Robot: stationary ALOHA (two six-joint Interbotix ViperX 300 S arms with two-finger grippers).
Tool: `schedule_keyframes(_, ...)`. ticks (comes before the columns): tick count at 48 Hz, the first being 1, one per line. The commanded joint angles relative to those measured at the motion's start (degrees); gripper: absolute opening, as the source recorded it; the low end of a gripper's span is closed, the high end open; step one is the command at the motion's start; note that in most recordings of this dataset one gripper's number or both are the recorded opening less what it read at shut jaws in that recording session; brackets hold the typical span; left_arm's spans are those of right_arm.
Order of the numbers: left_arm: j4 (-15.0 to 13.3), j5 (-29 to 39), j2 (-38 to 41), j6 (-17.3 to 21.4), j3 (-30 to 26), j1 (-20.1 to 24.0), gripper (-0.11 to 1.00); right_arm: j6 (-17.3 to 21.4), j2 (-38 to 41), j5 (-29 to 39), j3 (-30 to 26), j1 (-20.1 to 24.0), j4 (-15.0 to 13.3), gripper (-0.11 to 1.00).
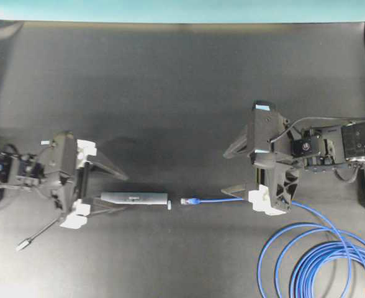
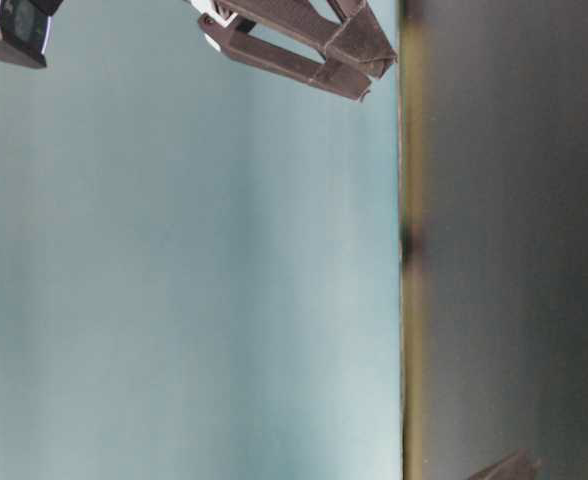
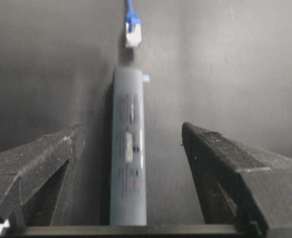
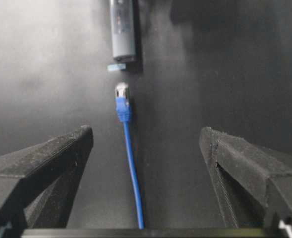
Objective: Insert the LAN cable into the hub.
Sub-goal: 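Close the left gripper on the grey hub, right on the blue cable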
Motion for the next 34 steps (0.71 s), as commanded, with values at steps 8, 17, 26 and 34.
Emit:
schedule_keyframes(8, 0.18, -5.98, 8.26, 0.00, -2.72, -0.09, 0.76, 1.23, 0.09, -0.44, -0.79, 0.62, 0.62, 0.84)
schedule_keyframes(17, 0.18, -8.53, 12.66, -0.09, -3.34, -0.62, 0.76, 2.99, 0.09, -0.35, -0.79, 0.88, 0.62, 0.84)
schedule_keyframes(26, 0.18, -8.44, 14.85, -0.09, -4.31, -1.05, 0.75, 3.25, 0.09, -0.35, -0.79, 1.41, 0.62, 0.84)
schedule_keyframes(34, 0.18, -8.00, 15.91, -0.09, -4.75, -1.05, 0.74, 3.34, 0.09, -0.44, -0.79, 2.02, 0.62, 0.84)
